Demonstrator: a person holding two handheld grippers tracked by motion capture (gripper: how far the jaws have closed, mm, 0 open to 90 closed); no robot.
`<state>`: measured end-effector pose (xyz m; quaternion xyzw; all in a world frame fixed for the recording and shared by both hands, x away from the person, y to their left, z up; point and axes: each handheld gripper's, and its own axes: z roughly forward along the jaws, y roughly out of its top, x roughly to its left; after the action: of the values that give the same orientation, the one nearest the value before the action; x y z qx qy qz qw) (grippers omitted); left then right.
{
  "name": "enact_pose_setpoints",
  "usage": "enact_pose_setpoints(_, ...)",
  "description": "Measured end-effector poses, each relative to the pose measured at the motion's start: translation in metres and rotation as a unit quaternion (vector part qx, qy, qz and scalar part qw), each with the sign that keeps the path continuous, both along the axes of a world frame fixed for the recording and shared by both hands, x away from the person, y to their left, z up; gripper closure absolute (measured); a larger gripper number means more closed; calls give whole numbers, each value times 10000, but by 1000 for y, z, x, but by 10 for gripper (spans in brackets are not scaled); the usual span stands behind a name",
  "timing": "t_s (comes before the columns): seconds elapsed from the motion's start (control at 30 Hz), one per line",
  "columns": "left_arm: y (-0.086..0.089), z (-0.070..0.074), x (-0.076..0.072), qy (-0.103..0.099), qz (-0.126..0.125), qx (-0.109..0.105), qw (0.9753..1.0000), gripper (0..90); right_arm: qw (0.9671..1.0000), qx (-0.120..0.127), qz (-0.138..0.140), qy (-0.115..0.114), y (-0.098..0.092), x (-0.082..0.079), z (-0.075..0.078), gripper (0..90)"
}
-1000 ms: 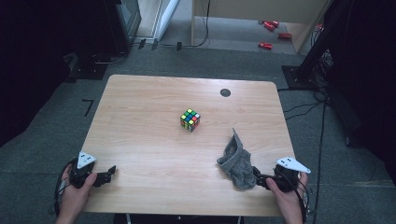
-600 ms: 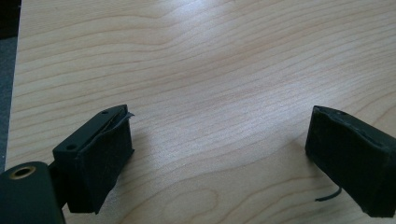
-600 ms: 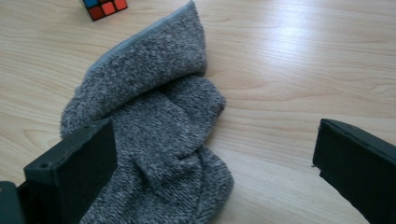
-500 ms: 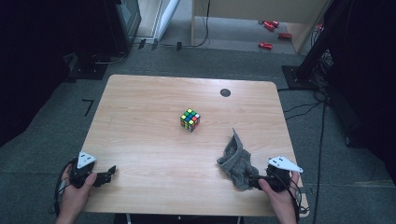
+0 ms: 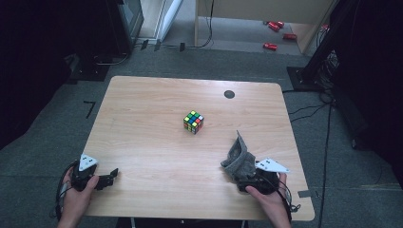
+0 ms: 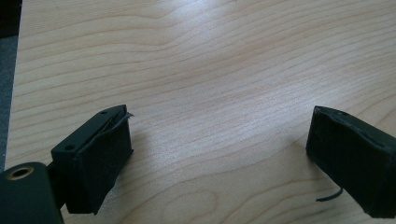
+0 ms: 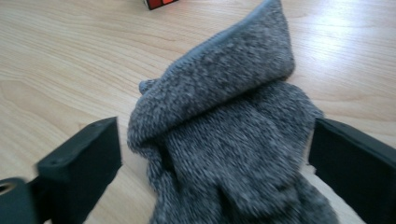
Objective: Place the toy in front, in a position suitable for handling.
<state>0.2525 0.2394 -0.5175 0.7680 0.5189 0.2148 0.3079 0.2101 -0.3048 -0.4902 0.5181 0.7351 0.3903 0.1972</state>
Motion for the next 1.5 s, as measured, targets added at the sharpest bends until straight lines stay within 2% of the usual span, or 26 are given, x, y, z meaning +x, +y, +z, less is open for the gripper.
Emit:
enact_pose_setpoints(0.13,-2,1,1,44,62,-39,10000,68,9999,-102,-40,5,8,4,-5,117)
enact_pose_setpoints(0.2,-5,3,3,53,33,-214,9998,68,9999,-76,-123,92,9,8,-11,174)
enact_pose_setpoints(0.23,-5,3,3,53,33,-214,9998,68,9998,-51,-142,118,8,8,-13,198)
enact_pose_setpoints(0.43,-21,11,12,33,-21,-525,9986,68,9997,-29,-200,170,4,10,-21,273)
enact_pose_setpoints(0.5,-28,17,15,27,-97,-756,9971,68,9996,-86,-193,168,5,10,-23,291)
enact_pose_setpoints(0.57,-36,21,18,-4,-178,-802,9966,68,9995,-252,-173,124,7,10,-28,301)
enact_pose_setpoints(0.6,-45,25,22,-52,-273,-813,9963,68,9993,-322,-155,84,8,10,-28,302)
enact_pose_setpoints(0.67,-50,26,24,-59,-328,-813,9961,68,9992,-359,-149,80,8,10,-29,303)
enact_pose_setpoints(0.7,-61,29,29,-85,-416,-837,9956,68,9990,-407,-156,61,9,10,-29,307)
enact_pose_setpoints(0.77,-67,30,32,-112,-447,-848,9953,68,9989,-437,-171,46,10,9,-29,311)
enact_pose_setpoints(0.93,-96,34,45,-217,-593,-877,9941,68,9987,-469,-189,20,11,8,-30,319)
enact_pose_setpoints(1.07,-117,34,55,-128,-771,-984,9921,68,9988,-457,-193,13,10,8,-30,324)
enact_pose_setpoints(1.27,-147,31,71,-59,-972,-780,9922,68,9984,-514,-225,-3,12,8,-30,343)
enact_pose_setpoints(1.4,-156,29,79,-31,-975,-804,9920,69,9983,-528,-231,-17,12,7,-30,351)
enact_pose_setpoints(1.5,-170,28,87,-63,-948,-733,9928,68,9983,-540,-232,-19,13,7,-30,352)
